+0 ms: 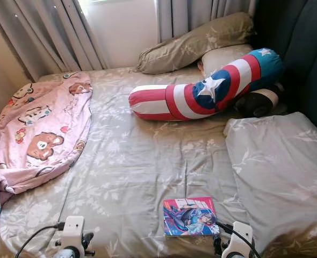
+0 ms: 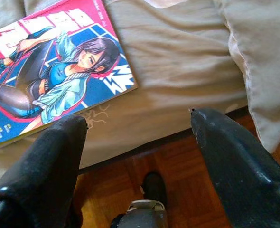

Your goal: Clean up the room

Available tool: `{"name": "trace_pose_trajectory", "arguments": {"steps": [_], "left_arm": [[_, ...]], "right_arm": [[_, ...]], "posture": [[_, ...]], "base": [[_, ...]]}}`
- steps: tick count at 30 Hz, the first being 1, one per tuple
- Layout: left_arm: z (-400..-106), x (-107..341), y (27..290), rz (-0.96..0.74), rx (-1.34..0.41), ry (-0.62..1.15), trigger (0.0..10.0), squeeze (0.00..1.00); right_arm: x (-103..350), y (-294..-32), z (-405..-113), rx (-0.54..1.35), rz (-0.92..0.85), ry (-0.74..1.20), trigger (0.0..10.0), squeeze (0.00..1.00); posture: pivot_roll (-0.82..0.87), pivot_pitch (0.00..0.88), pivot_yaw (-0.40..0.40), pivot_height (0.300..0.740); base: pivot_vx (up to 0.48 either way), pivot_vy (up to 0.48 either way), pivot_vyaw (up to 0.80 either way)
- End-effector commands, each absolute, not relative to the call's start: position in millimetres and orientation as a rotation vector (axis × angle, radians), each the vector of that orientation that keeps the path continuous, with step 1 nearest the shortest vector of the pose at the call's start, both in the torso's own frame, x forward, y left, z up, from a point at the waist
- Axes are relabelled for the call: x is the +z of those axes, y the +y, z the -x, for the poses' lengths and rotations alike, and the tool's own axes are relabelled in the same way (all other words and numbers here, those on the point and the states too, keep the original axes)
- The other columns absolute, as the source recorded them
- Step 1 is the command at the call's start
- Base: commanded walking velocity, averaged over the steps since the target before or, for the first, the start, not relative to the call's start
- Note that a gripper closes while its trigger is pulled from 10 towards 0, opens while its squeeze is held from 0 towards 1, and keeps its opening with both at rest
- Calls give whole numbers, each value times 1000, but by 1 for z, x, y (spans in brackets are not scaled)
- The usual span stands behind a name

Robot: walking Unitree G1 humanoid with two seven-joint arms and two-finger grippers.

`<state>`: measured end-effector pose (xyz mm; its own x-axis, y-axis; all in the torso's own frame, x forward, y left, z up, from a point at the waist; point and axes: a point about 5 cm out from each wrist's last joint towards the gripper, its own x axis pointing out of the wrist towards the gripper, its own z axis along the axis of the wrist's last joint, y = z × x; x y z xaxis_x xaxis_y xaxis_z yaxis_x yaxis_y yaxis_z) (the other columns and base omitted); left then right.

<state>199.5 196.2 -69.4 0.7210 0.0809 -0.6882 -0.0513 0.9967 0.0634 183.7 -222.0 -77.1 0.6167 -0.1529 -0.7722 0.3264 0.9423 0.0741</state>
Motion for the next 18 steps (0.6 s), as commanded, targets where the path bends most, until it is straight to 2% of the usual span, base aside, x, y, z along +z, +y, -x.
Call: {"name": "trace_pose_trajectory", "arguments": {"steps": [1, 11, 18], "left_arm": [[-190, -75, 202, -37, 101, 808, 10000, 0], [-188, -76, 200, -8, 134, 818, 10000, 0], [-191, -74, 202, -10, 137, 811, 10000, 0]], "right_arm": [[-82, -217, -176, -262, -218, 902, 10000, 0], [-82, -219, -176, -243, -190, 913, 10000, 0], [-82, -221, -176, -248, -171, 911, 10000, 0]], "posture": [[-42, 0, 96, 740], [-33, 0, 75, 740], [-31, 0, 80, 740]], "base": [[0, 0, 0], [0, 0, 0], [0, 0, 754]]}}
